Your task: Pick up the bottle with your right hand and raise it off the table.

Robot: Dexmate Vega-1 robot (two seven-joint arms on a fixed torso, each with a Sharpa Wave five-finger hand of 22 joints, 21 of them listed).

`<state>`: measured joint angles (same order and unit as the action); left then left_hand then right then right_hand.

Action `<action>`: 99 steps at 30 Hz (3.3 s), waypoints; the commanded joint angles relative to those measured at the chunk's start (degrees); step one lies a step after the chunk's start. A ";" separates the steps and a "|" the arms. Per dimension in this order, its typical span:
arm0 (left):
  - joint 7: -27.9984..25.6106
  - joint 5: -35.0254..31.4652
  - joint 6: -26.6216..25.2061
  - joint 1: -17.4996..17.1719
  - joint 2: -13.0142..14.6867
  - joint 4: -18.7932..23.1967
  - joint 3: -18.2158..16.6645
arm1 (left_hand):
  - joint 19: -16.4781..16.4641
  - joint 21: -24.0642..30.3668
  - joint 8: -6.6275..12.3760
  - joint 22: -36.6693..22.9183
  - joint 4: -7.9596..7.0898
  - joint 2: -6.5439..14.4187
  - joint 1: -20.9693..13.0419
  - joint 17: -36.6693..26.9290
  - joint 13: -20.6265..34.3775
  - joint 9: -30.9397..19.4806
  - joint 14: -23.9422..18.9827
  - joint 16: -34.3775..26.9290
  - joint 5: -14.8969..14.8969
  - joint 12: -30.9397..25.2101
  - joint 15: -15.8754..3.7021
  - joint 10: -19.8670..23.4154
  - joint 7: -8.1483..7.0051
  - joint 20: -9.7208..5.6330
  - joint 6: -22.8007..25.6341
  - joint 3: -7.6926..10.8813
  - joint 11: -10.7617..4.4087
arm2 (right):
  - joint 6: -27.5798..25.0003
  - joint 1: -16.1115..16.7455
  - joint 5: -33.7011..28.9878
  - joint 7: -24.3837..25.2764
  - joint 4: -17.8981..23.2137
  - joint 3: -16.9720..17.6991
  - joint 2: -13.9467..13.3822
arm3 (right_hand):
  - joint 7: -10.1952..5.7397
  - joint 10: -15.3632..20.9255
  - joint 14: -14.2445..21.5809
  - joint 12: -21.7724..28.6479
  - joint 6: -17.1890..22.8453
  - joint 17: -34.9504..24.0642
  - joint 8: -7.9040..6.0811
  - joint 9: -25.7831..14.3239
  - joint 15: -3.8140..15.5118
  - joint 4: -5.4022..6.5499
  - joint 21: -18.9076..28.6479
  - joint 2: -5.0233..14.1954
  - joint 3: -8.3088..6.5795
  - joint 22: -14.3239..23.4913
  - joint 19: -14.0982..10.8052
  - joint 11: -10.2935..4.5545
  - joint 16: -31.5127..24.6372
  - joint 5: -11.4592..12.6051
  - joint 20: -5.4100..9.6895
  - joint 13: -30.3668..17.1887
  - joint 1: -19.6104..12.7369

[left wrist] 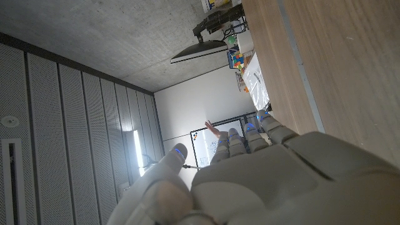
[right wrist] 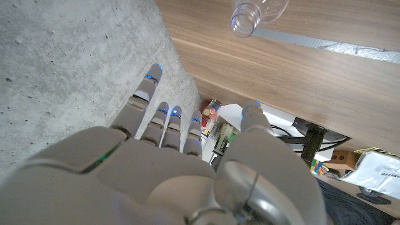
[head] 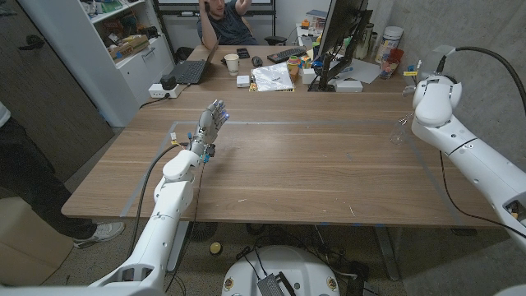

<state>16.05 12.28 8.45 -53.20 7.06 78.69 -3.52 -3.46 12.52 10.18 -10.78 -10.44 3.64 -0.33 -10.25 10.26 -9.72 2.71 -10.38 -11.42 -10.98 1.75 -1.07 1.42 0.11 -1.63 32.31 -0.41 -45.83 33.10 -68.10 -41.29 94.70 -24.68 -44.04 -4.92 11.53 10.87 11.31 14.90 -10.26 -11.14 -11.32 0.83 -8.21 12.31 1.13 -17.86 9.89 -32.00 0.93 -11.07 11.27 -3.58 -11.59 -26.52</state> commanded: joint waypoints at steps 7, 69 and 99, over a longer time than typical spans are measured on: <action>0.05 0.22 0.19 0.21 -0.09 -0.57 -0.09 | -0.22 0.35 0.13 -0.24 0.01 5.87 -0.23 -0.12 0.12 -0.23 0.39 -0.17 -0.32 -0.24 -0.06 -0.58 0.17 0.31 -0.39 -0.04 -0.19 | 4.07 -3.63 -4.55 -10.58 -2.81 -1.01 1.75 | -1.35 -0.10 0.93 0.05 -0.72 -0.34 0.29 -0.36 -0.17 0.43 0.35 -0.35 0.77 0.08 -1.69 -0.06 -0.44 0.34 -0.60 -0.24 0.38; -0.44 0.03 0.44 0.22 -0.09 -0.58 -0.16 | -0.22 0.35 0.15 -0.23 0.07 5.89 -0.32 -0.09 0.11 -0.23 0.26 -0.21 -0.34 -0.28 0.07 -0.53 0.14 0.50 -0.50 -0.09 -0.21 | 9.56 -13.74 -9.52 -28.48 -17.00 -7.68 7.53 | -7.51 -11.24 -3.18 -1.13 -12.13 -0.22 1.04 -0.37 -4.00 0.75 -1.47 -3.34 5.26 -0.23 -4.02 -0.39 0.37 2.11 -8.30 -0.36 0.88; -0.98 -0.29 -0.52 -0.64 -0.07 1.03 -0.30 | -0.36 0.41 0.21 -0.24 0.02 5.84 -0.27 -0.10 0.11 -0.23 0.19 -0.22 -0.35 -0.30 0.05 -0.46 0.09 0.49 -0.39 -0.16 -0.08 | 10.55 -16.10 -6.04 -27.09 -22.29 -10.93 8.65 | -7.73 -12.99 -2.36 -0.09 -13.33 -0.14 -0.04 -0.34 -2.83 -0.86 -0.98 -2.18 4.28 -0.30 -7.41 -1.91 -0.21 3.23 -5.21 -0.08 -4.72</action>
<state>15.34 12.23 8.34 -53.56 6.97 79.17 -3.72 -3.78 12.75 10.18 -10.78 -10.44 3.64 -0.33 -10.25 10.26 -9.72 2.71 -10.38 -11.42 -10.98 1.75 -1.38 1.42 0.43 -1.63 32.31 -0.71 -35.73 17.95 -75.49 -69.70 74.48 -34.21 -35.83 -12.27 -1.44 8.03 10.65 1.42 -10.40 -10.87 -11.58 -2.40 -8.46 11.19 -0.96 -13.38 9.61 -38.66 -0.63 -10.83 14.18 -9.19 -11.72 -30.14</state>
